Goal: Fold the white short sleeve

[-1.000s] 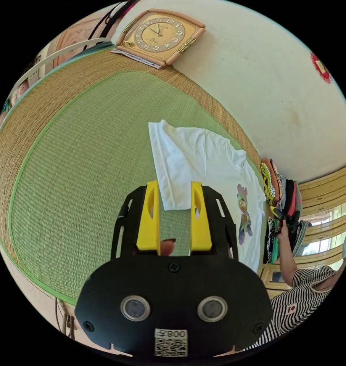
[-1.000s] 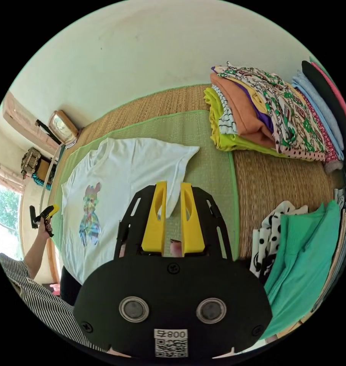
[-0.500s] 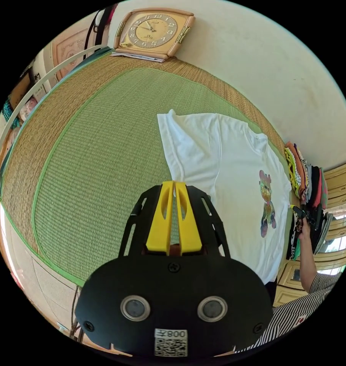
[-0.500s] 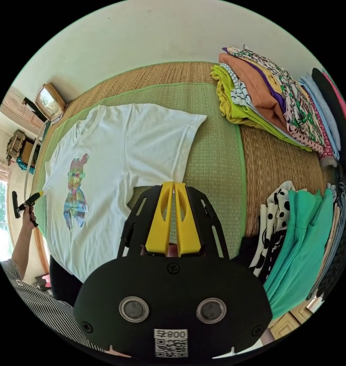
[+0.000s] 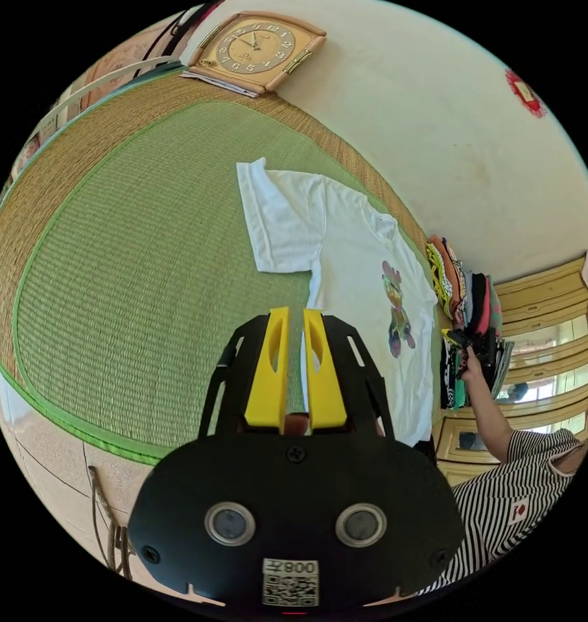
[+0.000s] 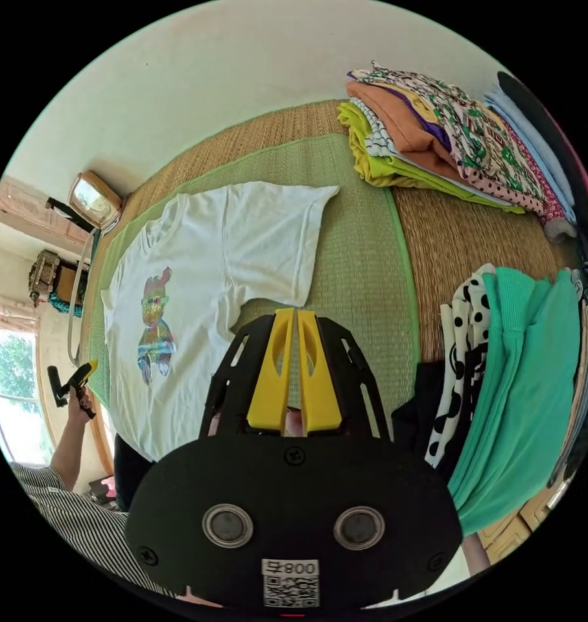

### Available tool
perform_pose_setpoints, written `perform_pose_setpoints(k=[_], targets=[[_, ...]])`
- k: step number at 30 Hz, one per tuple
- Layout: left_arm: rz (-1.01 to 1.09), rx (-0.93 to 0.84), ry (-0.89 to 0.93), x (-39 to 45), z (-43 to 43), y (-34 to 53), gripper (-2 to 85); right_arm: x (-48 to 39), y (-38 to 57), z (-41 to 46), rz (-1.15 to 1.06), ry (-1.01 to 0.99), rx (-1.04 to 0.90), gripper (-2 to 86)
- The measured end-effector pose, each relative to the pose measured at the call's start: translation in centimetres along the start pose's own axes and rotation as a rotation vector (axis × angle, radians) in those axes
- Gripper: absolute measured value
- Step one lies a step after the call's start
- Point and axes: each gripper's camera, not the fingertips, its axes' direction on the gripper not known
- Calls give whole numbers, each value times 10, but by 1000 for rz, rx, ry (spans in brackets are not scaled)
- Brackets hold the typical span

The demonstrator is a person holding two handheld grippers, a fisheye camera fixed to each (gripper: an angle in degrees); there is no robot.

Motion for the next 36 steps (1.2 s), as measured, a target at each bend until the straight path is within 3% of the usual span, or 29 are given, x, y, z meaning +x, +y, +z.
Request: perform_pose_setpoints(k=[6, 18, 26, 30, 36], targets=[[149, 5, 64, 48, 25, -35, 56, -83, -63, 9, -227, 70, 33, 15], [307, 2, -140, 128, 120, -161, 62, -173, -152, 81, -532, 261, -35, 46], [366, 23, -279, 141, 129, -141, 11, -155, -119, 70, -492, 265, 22, 4], [343, 27, -225, 139, 129, -130, 11, -125, -106, 65, -391, 78, 20, 3], [303, 119, -156, 141, 105, -94, 16, -123, -66, 25, -379, 62, 180, -1]])
